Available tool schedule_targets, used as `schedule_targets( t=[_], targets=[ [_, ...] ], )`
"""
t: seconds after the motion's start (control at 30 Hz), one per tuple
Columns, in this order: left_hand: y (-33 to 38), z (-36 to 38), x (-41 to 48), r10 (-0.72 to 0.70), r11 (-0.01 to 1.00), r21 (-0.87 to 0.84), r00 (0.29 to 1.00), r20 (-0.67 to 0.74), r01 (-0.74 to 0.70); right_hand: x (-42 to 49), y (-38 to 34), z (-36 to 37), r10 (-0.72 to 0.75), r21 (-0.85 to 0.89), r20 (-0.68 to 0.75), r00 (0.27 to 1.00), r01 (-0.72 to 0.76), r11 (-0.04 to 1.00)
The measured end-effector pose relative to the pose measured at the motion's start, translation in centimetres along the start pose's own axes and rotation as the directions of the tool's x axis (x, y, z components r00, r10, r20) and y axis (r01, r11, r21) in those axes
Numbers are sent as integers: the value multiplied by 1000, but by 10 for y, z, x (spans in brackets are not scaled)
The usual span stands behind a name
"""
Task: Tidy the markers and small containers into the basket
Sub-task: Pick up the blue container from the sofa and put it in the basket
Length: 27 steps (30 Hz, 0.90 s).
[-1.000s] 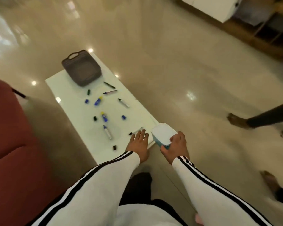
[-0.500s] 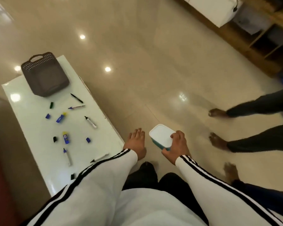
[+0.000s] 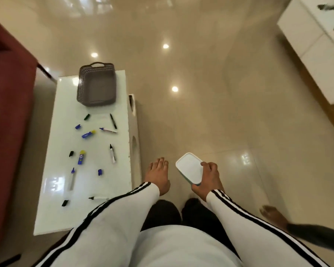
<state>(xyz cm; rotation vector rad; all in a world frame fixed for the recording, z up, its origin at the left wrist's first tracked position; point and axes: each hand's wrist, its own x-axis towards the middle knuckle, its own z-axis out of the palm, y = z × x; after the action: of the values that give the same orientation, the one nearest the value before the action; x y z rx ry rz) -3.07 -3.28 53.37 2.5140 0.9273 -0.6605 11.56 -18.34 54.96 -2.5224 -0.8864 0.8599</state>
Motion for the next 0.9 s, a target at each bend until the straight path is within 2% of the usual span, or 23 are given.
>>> schedule_targets(
  t=[0.17,0.37,0.67,0.9],
  targets=[
    [-11,-33,29,-176,980,-103,984,-36,171,81,-29,-32,-102,-20,87,991,104,994],
    [-59,-67,87,-363,908,-240,930,-49,342,187,-95,-38,-223,-79,202,954,243,967],
    [-202,-172,226,-478,824,-376,876,-60,424,367,-272,-27,-321,-198,299,899,387,900],
    [-302,-251,284,-605,734,-419,795,-46,534,479,-426,-16,-478,-241,398,783,593,769]
  ],
)
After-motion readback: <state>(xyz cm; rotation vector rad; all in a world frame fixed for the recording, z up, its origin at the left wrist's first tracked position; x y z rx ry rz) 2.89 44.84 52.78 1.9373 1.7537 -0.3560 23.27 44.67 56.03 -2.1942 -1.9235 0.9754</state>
